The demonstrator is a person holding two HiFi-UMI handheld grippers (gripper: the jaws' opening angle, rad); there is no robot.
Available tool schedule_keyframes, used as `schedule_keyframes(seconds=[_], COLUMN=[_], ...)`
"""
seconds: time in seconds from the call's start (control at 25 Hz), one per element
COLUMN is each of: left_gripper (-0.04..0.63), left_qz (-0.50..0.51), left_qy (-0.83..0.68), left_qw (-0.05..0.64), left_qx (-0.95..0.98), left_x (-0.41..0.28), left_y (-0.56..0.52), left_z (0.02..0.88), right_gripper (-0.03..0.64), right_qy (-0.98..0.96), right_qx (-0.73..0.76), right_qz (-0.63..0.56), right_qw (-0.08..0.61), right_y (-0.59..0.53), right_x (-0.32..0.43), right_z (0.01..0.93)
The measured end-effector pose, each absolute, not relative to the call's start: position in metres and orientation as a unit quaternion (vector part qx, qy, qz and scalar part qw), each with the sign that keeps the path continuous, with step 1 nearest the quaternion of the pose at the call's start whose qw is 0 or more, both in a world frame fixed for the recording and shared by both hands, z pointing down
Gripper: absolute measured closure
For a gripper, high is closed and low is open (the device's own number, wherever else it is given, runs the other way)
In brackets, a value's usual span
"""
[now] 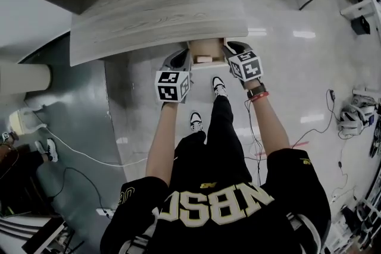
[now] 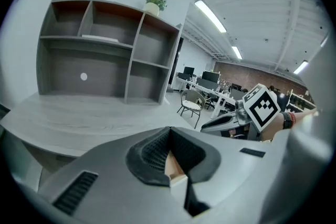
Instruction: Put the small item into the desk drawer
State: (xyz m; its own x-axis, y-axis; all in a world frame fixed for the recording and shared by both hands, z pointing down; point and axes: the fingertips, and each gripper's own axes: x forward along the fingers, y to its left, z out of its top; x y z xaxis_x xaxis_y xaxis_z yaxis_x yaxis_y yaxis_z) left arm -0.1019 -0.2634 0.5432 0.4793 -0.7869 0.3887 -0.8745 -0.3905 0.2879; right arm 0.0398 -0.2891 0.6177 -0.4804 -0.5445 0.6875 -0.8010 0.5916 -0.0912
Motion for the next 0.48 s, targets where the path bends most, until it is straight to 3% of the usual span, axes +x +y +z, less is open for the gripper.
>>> schedule_keyframes(seconds=[0.48], left_gripper=[0.583], left_qz=[0.034], left_qy=[-0.513], left_qw=[0.142], left_qx=[0.846], left_x=[-0.107], left_y=[-0.275], left_z=[0.425], right_gripper=[0.557], right_qy=[-0.837], right_qx=[0.494], right_qz=[0.151], right_qw=[0.179], right_y=[-0.287], right_x=[0.061], right_z=[0.468])
